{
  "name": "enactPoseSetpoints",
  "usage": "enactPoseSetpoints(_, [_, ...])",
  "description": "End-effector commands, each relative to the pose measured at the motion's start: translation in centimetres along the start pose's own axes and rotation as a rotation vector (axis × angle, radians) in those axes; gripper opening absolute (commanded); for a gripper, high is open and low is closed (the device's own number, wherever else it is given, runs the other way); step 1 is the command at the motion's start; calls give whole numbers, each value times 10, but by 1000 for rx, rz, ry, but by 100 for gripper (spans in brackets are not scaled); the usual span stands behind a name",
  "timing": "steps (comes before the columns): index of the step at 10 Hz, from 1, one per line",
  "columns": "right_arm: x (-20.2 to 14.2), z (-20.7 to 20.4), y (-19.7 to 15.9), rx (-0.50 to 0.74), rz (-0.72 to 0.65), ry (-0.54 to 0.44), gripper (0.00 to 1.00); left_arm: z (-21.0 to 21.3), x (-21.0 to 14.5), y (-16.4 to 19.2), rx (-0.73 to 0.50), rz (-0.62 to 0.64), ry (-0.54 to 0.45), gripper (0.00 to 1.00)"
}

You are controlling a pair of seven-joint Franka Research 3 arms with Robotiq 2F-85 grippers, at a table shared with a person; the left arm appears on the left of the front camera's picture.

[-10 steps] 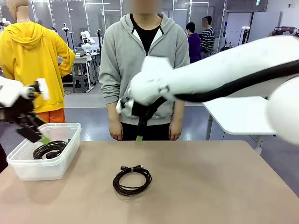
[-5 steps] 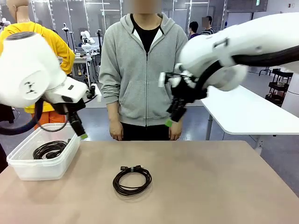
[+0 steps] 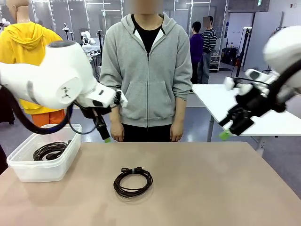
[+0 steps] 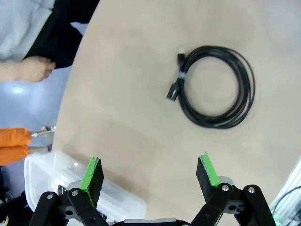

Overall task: Organize and store the cables.
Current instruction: Place the USB Extension Cable into the Organizing box.

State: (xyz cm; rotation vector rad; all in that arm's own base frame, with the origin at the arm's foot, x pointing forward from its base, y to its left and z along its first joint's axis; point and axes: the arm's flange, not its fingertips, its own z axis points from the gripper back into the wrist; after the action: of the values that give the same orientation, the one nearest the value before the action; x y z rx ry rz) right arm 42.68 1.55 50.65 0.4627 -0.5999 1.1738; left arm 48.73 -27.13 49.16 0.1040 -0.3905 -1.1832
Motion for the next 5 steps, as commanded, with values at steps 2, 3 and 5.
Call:
enactPoseSetpoints(2, [-79,22,38,-59,-133,-171,100,-27,44,-1,6,-115,41,100])
enactPoseSetpoints(3, [-104,24,45,-79,-179,-208,100,-37,57,-2,-4,-185,52,100])
enactPoseSetpoints(5, [-117,20,46,-102,-178,-202,100,-46,64,-7,-58,-255,45,100])
